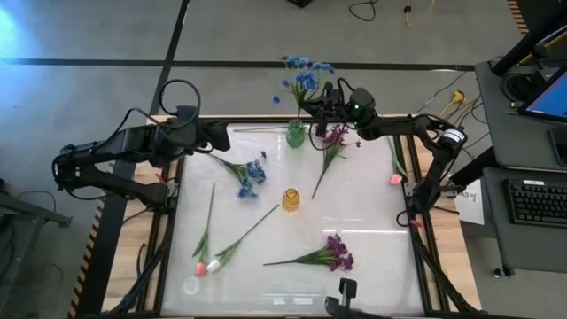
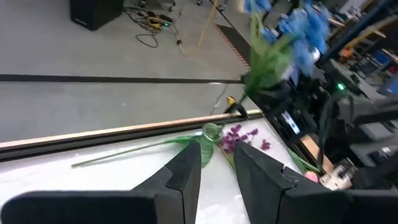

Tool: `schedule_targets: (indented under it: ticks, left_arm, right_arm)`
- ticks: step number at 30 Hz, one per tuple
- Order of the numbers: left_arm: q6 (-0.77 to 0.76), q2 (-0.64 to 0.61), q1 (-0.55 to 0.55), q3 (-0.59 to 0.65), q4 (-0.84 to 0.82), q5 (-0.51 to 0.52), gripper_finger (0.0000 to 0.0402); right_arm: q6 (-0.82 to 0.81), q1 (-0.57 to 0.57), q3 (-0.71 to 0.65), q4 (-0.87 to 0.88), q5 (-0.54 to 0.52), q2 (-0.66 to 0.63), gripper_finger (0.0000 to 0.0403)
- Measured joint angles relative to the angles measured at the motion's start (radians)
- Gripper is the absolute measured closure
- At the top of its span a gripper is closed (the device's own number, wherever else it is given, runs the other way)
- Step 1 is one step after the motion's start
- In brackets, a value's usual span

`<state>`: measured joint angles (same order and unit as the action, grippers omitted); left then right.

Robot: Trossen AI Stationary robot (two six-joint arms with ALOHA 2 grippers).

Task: Sort flowers into vase by color
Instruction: Put the bottom blue flowers into the green vase

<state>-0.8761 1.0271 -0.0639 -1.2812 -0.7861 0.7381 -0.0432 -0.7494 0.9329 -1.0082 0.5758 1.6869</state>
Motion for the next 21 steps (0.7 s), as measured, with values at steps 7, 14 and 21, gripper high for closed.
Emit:
schedule_targets:
  ticks: [7,14,21]
  left_arm:
    - [-0.006,-0.010,0.000,0.000,-0.009,0.013,0.0316]
    - [-0.006,-0.008,0.000,0.000,-0.025,0.014,0.0316]
    - [-0.006,-0.006,-0.001,0.000,-0.029,0.014,0.0316]
  right_arm:
    - [0.034,0.002,0.016,0.006,-0.003,0.004,0.0390]
    - [0.076,0.009,0.021,0.060,-0.003,0.004,0.0390]
    - [0.115,0.012,0.022,0.085,-0.057,0.004,0.0368]
